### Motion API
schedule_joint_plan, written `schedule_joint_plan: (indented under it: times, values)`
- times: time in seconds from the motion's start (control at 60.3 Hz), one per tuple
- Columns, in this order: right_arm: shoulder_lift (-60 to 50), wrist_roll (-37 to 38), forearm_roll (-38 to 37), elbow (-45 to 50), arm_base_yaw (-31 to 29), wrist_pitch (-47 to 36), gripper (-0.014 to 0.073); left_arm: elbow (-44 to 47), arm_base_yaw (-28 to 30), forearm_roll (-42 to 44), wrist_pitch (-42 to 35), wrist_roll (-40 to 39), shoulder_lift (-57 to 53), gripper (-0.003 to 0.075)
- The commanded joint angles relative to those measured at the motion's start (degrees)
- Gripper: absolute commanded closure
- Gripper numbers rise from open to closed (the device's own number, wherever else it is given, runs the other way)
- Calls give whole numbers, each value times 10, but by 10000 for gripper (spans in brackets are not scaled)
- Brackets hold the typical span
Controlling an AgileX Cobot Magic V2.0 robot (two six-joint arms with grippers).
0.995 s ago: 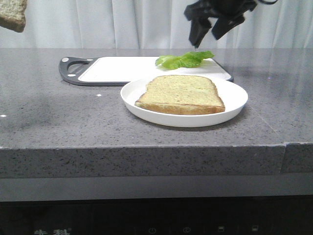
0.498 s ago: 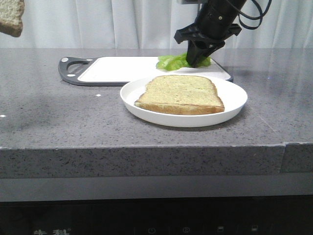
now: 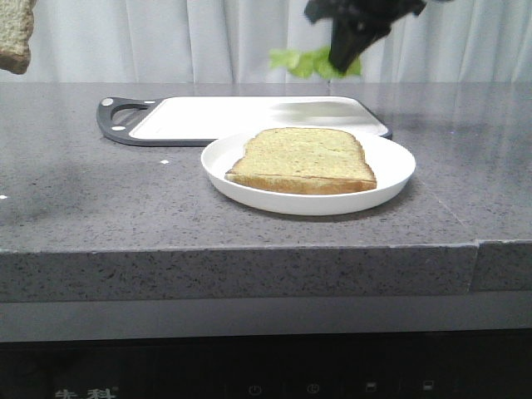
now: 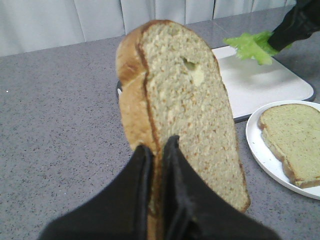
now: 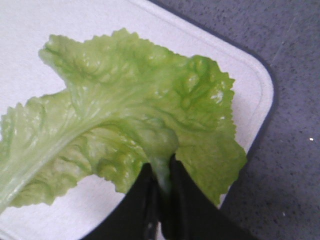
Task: Left arm grabs bread, right arm adds lettuce
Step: 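Grasp the lettuce leaf with the right gripper and lift it, then carry the lettuce over the bread on the plate and release it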
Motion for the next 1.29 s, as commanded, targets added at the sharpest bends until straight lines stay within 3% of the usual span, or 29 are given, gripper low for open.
schedule_joint_plan:
  times: [0.0,0.299,0.514,0.912,1.277]
  values:
    - [-91,-3,23,30,-1,-29,631,-17,-1,14,-35,-5,-2,741]
    - [-323,-3,36,364,54,-200,631,-17,-1,13,-36,-5,-2,741]
    - [-389,-3,36,549,110,-302,631,-17,-1,13,-36,-5,-2,741]
    - [-364,-3,36,594,112,-321,615,-17,-1,9,-36,-5,-2,741]
    - [-372,-3,39,592,112,-317,279,-17,-1,9,-36,-5,-2,741]
